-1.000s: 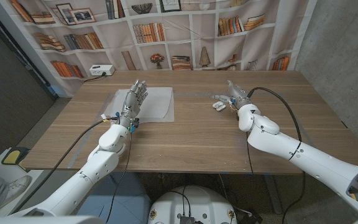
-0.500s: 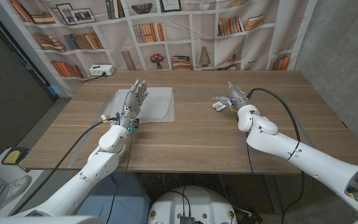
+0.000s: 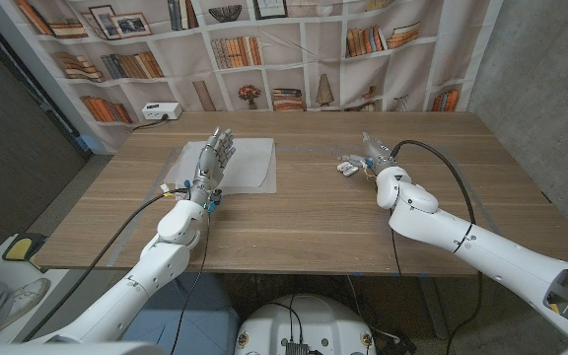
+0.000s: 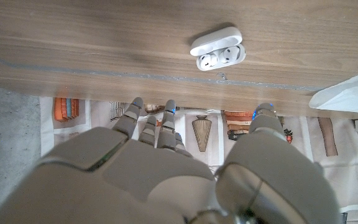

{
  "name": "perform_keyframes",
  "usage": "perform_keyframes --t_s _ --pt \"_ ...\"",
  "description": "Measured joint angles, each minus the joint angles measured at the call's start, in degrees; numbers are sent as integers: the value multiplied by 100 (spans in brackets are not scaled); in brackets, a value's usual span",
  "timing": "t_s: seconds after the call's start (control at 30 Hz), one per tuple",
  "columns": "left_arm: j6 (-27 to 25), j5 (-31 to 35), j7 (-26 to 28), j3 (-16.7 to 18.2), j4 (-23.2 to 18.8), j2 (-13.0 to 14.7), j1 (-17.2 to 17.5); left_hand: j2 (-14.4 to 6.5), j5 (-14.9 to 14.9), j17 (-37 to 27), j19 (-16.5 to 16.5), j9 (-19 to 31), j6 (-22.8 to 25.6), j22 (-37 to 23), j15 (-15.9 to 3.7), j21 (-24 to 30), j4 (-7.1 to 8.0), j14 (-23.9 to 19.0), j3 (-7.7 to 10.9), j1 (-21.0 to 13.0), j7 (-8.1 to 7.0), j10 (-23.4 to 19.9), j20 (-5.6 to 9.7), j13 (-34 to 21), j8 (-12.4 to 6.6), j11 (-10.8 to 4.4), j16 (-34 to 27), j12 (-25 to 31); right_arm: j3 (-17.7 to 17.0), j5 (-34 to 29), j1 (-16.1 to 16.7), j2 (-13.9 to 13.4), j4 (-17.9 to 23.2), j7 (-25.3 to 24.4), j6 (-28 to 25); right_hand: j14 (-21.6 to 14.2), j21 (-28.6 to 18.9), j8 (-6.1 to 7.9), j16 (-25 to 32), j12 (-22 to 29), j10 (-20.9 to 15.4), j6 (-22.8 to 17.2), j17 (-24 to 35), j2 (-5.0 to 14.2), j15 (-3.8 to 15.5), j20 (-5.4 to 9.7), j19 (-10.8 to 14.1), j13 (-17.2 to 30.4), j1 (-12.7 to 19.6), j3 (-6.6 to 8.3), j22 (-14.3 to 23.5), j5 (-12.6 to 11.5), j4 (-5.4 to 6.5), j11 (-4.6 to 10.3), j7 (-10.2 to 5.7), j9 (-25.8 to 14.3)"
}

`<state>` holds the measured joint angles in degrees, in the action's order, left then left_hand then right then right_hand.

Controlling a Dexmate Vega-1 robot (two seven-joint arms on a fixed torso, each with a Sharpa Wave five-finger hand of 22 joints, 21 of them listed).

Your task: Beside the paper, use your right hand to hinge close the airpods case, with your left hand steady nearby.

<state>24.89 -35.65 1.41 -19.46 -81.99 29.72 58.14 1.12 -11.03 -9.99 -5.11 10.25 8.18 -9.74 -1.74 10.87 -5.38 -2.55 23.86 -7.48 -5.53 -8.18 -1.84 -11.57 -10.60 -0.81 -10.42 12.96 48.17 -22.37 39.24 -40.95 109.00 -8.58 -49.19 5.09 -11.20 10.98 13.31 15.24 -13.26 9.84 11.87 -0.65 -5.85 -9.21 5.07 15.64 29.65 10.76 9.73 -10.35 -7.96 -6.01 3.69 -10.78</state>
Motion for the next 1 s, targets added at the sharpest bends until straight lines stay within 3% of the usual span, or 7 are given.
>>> perform_keyframes --t_s 1.0 --pt "58 -19 53 99 -77 51 105 -52 0 0 62 0 2 0 -9 0 1 53 0 52 -2 -22 20 0 2 -22 0 0 490 -226 -385 137 -148 273 -431 30 -1 28 0 0 -22 -20 -2 0 32 0 1 47 0 0 0 0 -1 22 -84 0"
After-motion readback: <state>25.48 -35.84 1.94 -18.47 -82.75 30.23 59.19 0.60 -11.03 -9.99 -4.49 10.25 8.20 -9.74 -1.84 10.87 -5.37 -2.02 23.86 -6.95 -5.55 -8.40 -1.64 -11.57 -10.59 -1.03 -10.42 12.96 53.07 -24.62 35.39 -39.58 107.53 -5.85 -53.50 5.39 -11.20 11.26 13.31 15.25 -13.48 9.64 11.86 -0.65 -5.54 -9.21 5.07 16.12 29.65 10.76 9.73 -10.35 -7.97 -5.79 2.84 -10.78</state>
